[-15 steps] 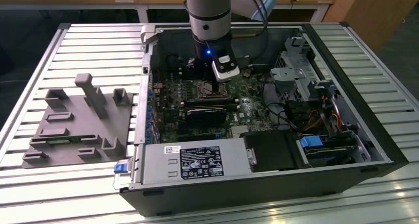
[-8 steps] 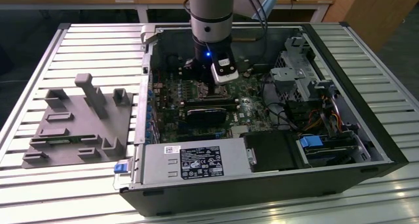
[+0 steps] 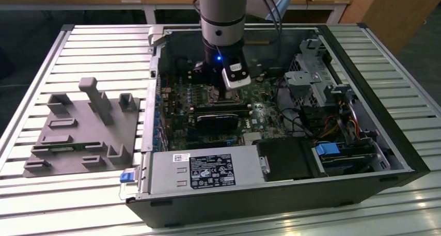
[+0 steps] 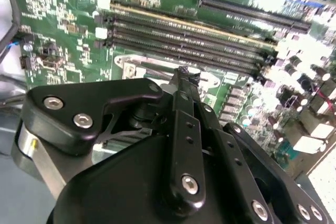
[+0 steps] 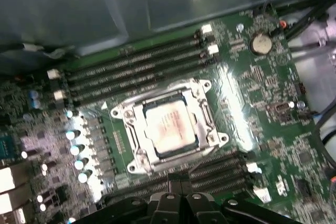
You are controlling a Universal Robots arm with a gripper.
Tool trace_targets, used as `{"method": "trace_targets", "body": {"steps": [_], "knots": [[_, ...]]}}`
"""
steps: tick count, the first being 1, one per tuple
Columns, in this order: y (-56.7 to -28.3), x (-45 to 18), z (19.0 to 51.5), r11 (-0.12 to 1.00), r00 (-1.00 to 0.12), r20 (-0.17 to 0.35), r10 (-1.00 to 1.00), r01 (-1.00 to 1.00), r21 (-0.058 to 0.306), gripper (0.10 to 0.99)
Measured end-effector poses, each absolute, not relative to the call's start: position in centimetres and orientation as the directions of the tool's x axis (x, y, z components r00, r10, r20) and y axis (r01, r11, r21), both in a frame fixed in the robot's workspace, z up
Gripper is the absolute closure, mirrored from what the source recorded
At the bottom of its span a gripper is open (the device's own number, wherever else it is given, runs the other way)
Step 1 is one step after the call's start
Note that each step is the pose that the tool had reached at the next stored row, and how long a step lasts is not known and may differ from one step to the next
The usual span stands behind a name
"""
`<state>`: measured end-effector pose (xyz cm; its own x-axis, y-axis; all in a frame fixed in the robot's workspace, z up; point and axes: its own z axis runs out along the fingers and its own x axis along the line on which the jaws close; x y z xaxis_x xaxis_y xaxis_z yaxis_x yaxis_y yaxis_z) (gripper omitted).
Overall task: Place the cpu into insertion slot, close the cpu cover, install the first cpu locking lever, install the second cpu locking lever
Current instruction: 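Install the second cpu locking lever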
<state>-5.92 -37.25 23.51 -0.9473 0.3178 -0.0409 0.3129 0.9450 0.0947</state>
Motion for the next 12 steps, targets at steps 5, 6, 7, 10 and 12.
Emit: {"method": "trace_targets", "body": {"steps": [5,6,7,10,12], "knots": [[-37.8,-5.9,23.3,0.943,-0.949,-0.032,0.315,0.309,0.12,0.984],[-38.0,-5.9,23.2,0.943,-0.949,-0.032,0.314,0.308,0.122,0.984],[-38.1,-5.9,23.2,0.944,-0.949,-0.031,0.313,0.307,0.124,0.984],[-38.4,-6.0,23.0,0.944,-0.951,-0.028,0.308,0.302,0.134,0.984],[-38.5,-6.1,22.9,0.944,-0.953,-0.025,0.303,0.296,0.144,0.984]]}}
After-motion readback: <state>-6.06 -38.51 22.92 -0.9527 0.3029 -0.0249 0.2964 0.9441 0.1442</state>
